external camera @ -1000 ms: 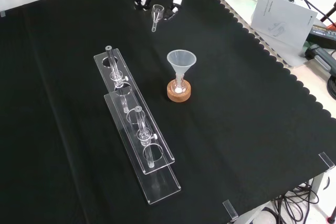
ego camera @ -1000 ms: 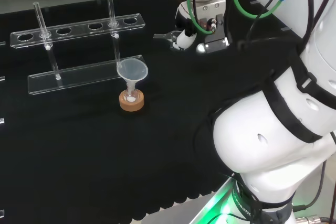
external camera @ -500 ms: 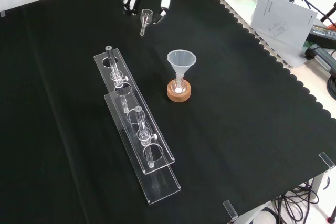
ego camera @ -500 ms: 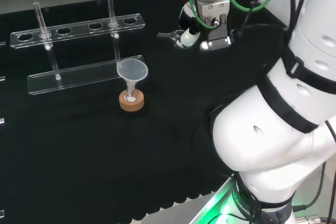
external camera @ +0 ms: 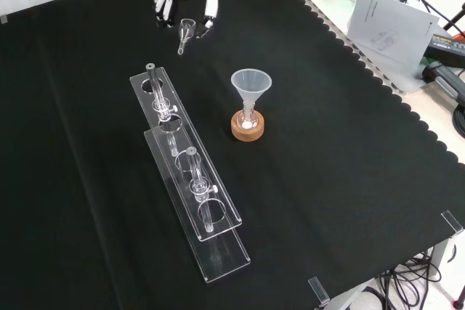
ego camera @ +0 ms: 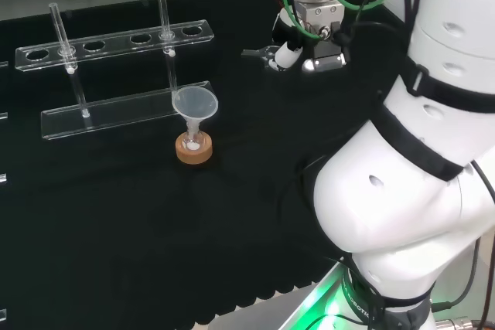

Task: Put the weighing funnel back on the table.

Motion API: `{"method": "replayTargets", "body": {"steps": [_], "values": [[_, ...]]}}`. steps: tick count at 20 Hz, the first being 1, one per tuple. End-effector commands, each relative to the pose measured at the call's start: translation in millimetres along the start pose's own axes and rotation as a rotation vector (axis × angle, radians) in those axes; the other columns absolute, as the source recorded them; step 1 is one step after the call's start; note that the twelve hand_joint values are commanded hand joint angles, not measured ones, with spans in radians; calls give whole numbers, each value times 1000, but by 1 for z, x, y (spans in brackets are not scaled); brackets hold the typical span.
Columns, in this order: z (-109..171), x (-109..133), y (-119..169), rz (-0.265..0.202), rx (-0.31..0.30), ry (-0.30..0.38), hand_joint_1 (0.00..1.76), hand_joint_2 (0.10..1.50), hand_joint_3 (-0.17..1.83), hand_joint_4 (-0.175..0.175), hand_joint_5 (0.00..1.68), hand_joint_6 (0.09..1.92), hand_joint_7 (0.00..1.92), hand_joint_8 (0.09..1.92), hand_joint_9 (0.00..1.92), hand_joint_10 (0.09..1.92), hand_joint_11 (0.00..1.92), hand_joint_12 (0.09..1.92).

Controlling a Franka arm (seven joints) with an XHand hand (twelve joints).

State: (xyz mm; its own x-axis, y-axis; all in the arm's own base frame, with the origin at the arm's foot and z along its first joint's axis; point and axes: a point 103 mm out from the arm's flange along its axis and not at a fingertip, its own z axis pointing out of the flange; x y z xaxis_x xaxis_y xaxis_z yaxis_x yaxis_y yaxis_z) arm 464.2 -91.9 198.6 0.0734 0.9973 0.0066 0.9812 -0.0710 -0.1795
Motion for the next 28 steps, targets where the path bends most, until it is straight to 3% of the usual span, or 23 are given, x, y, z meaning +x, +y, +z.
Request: {"method": "replayTargets", "body": {"steps": [1,14,28], "values": [[40,-21,57,-66,40,51,1121,637,718,175,1242,757,706,601,1048,260,771,1062],[72,-16,94,-144,79,47,1120,638,719,175,1240,760,704,601,1048,258,767,1065],[81,-17,114,-166,108,34,1120,639,719,175,1238,764,703,602,1047,256,763,1068]]}}
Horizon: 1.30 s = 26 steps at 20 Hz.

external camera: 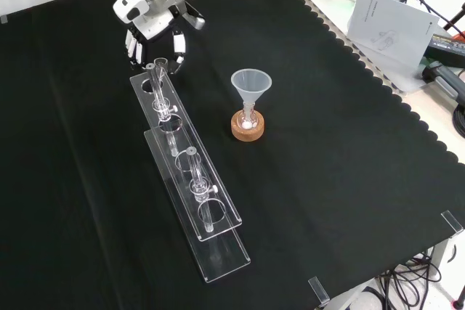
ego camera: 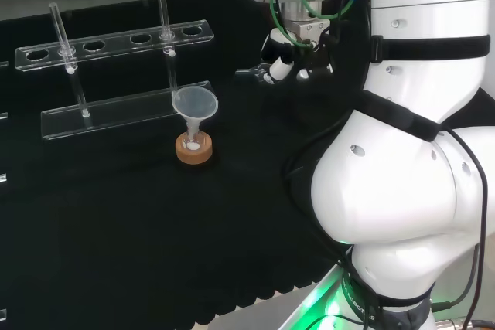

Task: Put the weighing funnel back on the table.

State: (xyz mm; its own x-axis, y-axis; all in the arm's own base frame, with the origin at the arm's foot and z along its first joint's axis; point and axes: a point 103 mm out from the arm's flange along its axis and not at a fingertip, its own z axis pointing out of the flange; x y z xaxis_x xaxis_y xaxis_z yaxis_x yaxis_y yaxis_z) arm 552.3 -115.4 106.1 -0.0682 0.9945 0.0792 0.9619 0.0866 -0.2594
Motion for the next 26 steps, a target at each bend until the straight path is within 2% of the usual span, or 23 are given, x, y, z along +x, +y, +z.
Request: {"method": "replayTargets", "body": {"steps": [1,11,26], "values": [[6,-1,12,-15,20,-7,1120,639,719,175,1237,764,703,602,1047,256,763,1069],[18,5,27,-36,39,-16,1119,639,720,175,1236,767,702,602,1046,255,762,1071],[30,3,36,-27,74,-27,1119,639,721,175,1234,771,702,603,1046,254,760,1073]]}}
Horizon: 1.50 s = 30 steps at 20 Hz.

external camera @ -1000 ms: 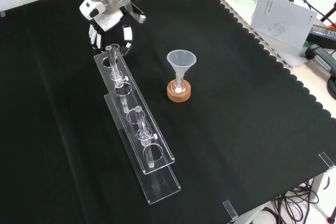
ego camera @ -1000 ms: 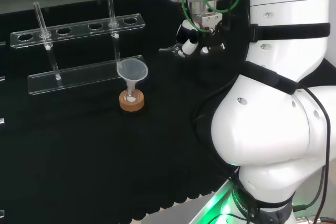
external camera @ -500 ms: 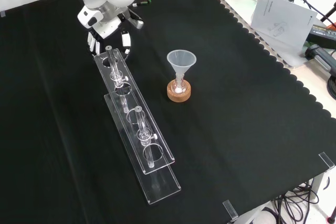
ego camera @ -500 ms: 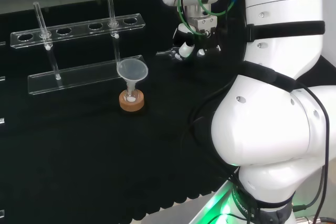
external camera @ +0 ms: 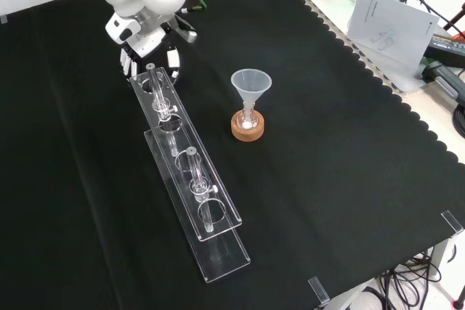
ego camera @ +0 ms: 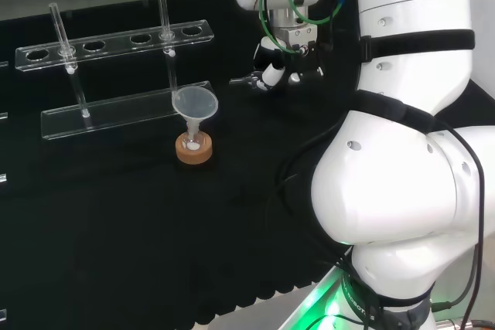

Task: Put the weighing funnel back on the table.

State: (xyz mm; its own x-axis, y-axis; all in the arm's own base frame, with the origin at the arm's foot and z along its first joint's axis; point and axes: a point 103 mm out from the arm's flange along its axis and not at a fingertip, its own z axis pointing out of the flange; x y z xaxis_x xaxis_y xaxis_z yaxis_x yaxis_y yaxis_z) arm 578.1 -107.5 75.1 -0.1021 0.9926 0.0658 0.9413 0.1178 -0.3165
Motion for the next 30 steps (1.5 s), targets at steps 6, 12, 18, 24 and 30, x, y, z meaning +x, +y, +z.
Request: {"method": "replayTargets", "body": {"steps": [6,12,18,24,30], "values": [[11,-5,7,4,21,-7,1119,639,721,175,1234,772,702,603,1046,254,759,1075],[12,-6,6,-1,22,5,1119,639,722,175,1233,773,699,602,1045,253,758,1076],[14,-10,2,-36,35,23,1011,753,453,89,1000,681,586,627,943,272,673,1132],[12,-9,0,-78,78,9,883,583,591,27,447,309,304,624,595,458,396,1286],[-8,-7,-12,-119,11,13,764,553,524,29,324,87,150,595,389,571,255,1335]]}}
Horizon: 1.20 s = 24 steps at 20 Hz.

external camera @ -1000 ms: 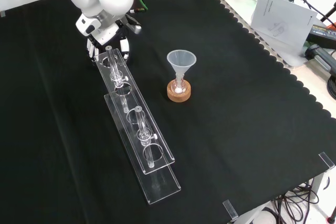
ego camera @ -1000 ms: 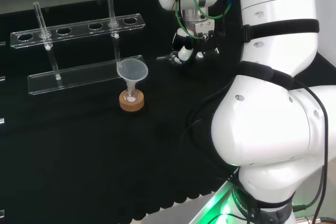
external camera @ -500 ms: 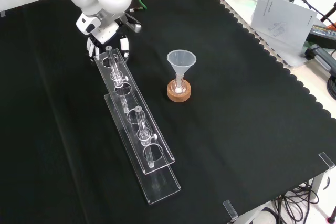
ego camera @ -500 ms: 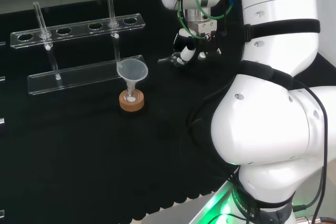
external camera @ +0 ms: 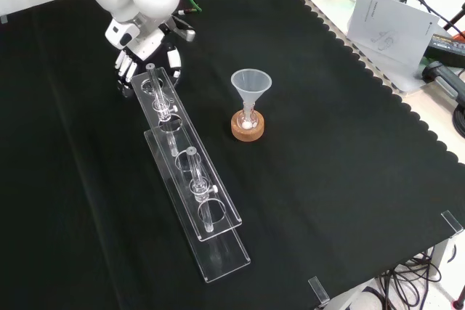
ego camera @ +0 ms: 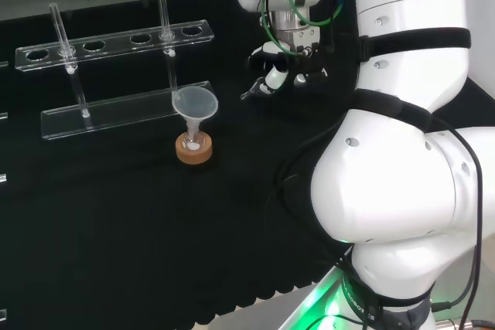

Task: Put the weighing funnel back on the table.

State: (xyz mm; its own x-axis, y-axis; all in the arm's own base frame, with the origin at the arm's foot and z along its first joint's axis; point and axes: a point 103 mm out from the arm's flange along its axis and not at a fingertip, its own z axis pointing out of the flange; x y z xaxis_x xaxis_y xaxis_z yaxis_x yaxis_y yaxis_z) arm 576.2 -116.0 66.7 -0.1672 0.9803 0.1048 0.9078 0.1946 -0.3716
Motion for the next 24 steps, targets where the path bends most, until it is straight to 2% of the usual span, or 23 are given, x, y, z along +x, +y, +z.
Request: {"method": "replayTargets", "body": {"steps": [1,5,11,24], "values": [[-20,4,-15,-45,-67,-4,754,550,519,29,320,87,146,594,383,573,249,1335],[-36,8,-31,-39,-115,-3,744,551,507,30,345,87,181,605,406,588,246,1343],[-57,18,-59,-19,-156,-17,757,577,483,28,392,87,258,606,464,592,271,1340],[-90,61,-134,18,-222,-63,759,591,478,27,415,87,319,596,517,569,294,1332]]}}
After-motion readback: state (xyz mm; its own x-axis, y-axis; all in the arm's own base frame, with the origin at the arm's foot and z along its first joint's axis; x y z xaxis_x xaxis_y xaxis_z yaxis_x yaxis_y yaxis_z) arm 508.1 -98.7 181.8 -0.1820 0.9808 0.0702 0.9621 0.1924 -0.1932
